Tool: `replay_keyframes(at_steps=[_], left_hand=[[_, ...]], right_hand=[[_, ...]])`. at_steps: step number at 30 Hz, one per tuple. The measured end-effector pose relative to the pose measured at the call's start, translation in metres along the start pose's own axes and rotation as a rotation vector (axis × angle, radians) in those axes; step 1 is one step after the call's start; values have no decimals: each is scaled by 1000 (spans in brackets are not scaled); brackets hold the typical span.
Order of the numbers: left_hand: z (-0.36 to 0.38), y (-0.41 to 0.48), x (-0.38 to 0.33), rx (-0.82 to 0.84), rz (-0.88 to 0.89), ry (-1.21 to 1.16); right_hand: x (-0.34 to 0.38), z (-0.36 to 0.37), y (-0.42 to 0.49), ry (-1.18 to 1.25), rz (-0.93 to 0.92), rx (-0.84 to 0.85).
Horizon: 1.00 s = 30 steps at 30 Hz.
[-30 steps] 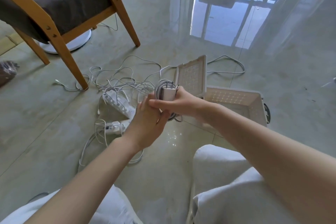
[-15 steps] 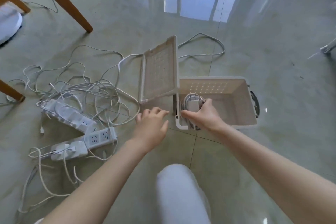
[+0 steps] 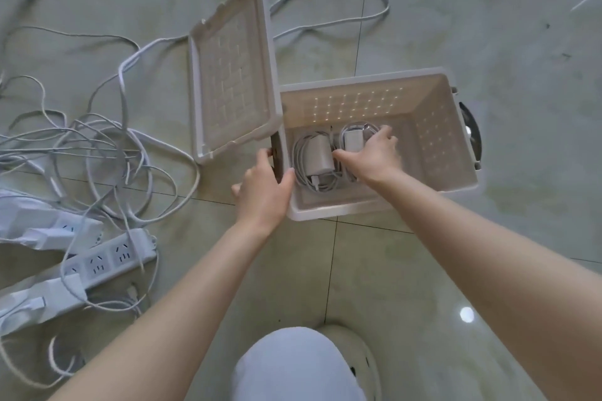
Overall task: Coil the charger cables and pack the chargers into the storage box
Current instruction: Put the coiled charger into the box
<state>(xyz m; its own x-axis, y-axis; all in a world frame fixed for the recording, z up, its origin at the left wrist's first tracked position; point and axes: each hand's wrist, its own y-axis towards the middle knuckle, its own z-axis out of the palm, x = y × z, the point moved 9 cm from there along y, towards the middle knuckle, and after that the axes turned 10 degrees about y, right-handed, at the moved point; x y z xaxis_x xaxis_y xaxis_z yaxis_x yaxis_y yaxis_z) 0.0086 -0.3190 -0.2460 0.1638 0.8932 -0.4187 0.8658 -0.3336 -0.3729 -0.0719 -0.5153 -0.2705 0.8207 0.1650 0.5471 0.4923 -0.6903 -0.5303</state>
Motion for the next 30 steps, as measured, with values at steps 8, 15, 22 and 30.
replay_keyframes(at_steps=[8, 15, 22, 30], left_hand=[[2, 6, 3, -62, -15, 48], [-10, 8, 25, -90, -6, 138], [-38, 12, 72, -117, -73, 218], [-69, 11, 117, -162, -95, 291]], right_hand=[[-24, 15, 20, -287, 73, 200], [-12, 33, 5, -286, -45, 217], [25, 76, -21, -234, -201, 320], [49, 123, -50, -317, -244, 365]])
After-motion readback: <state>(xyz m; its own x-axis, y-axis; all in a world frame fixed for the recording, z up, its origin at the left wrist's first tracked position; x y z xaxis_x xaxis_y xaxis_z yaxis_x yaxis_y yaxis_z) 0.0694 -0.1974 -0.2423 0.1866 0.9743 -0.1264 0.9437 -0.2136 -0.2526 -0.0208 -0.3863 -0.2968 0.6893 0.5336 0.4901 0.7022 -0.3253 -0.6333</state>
